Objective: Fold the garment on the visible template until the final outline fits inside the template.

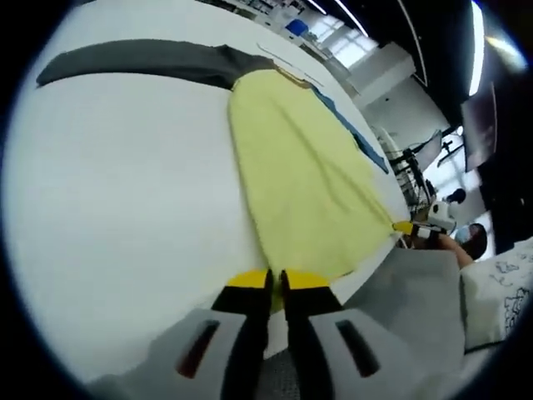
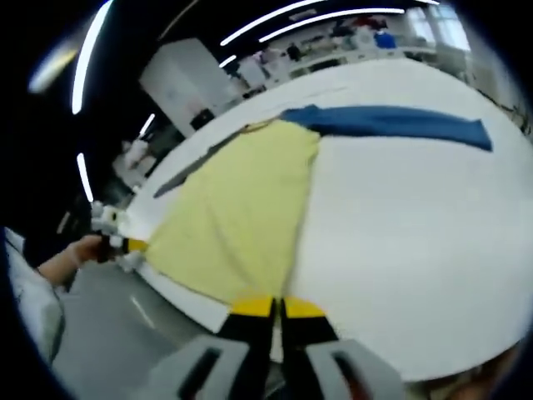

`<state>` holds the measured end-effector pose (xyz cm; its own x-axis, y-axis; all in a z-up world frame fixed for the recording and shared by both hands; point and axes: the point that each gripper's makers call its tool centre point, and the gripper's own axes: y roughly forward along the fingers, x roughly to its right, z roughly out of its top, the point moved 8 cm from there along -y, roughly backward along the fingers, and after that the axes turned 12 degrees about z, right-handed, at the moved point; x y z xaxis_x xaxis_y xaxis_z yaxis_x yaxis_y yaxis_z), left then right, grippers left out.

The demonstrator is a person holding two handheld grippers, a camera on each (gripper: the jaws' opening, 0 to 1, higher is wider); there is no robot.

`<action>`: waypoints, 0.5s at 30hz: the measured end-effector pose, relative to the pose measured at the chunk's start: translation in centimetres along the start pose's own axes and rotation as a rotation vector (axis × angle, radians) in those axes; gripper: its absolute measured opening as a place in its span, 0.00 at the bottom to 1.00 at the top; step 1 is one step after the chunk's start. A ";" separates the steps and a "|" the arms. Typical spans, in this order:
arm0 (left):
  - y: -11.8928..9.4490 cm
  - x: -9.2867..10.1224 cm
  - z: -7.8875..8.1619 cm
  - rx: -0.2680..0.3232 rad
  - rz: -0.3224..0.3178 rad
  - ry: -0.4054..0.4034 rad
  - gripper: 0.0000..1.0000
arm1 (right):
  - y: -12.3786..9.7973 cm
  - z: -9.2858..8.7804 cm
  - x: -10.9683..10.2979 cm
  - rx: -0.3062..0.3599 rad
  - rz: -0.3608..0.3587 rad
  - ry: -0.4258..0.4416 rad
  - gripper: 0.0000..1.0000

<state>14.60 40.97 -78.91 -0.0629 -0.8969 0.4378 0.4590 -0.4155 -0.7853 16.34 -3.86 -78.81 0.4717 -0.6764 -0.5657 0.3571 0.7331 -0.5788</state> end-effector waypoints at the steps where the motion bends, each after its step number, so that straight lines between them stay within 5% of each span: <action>1: -0.1 0.2 0.0 0.011 -0.007 0.002 0.09 | -0.1 0.0 -0.1 0.003 0.005 -0.015 0.01; 10: -1.3 0.8 1.7 0.254 0.001 0.164 0.57 | -0.7 1.9 -0.3 0.098 0.065 -0.086 0.41; 15: -1.5 1.3 2.2 0.320 0.025 0.200 0.84 | -0.6 2.9 -0.1 0.138 0.065 -0.121 0.68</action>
<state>15.75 40.80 -76.17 -0.2050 -0.9312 0.3013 0.7146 -0.3527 -0.6042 18.45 -4.01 -76.71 0.5877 -0.6199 -0.5200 0.4260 0.7835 -0.4525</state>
